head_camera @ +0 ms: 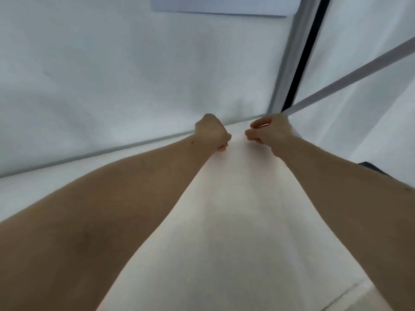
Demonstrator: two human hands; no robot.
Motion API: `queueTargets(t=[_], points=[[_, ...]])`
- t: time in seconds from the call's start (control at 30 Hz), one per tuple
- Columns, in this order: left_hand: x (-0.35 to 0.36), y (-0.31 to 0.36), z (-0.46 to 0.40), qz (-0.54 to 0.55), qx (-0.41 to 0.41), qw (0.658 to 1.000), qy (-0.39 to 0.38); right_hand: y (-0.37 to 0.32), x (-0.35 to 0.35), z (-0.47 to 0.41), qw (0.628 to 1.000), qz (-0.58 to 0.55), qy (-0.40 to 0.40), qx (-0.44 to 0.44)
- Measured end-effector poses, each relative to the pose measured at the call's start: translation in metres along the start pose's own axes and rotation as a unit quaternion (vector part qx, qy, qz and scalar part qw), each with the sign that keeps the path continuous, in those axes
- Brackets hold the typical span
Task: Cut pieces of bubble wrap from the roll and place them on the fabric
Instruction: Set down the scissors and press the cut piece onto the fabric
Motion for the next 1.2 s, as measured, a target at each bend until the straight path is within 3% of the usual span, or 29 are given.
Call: queueTargets(t=[0.3, 0.73, 1.03, 1.2], points=[[0.039, 0.018, -0.046, -0.107, 0.084, 0.99, 0.027, 0.003, -0.003, -0.05, 0.988, 0.129, 0.055, -0.058], [0.038, 0.01, -0.05, -0.151, 0.11, 0.982, 0.039, 0.004, 0.006, -0.066, 0.976, 0.19, 0.093, -0.04], [0.02, 0.019, -0.033, -0.267, 0.141, 0.95, 0.074, -0.009, -0.003, -0.051, 0.966, 0.244, 0.077, -0.035], [-0.01, 0.016, -0.009, -0.318, 0.145, 0.936, 0.044, -0.028, -0.013, -0.015, 0.955, 0.285, 0.062, -0.055]])
Point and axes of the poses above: each hand's wrist, its own z-axis away from the middle knuckle, its own x-axis out of the palm, y = z × x, the point moved 1 cm from there along -z, towards the middle knuckle, and after that the axes turned 3 degrees about y, right-handed, at the moved point
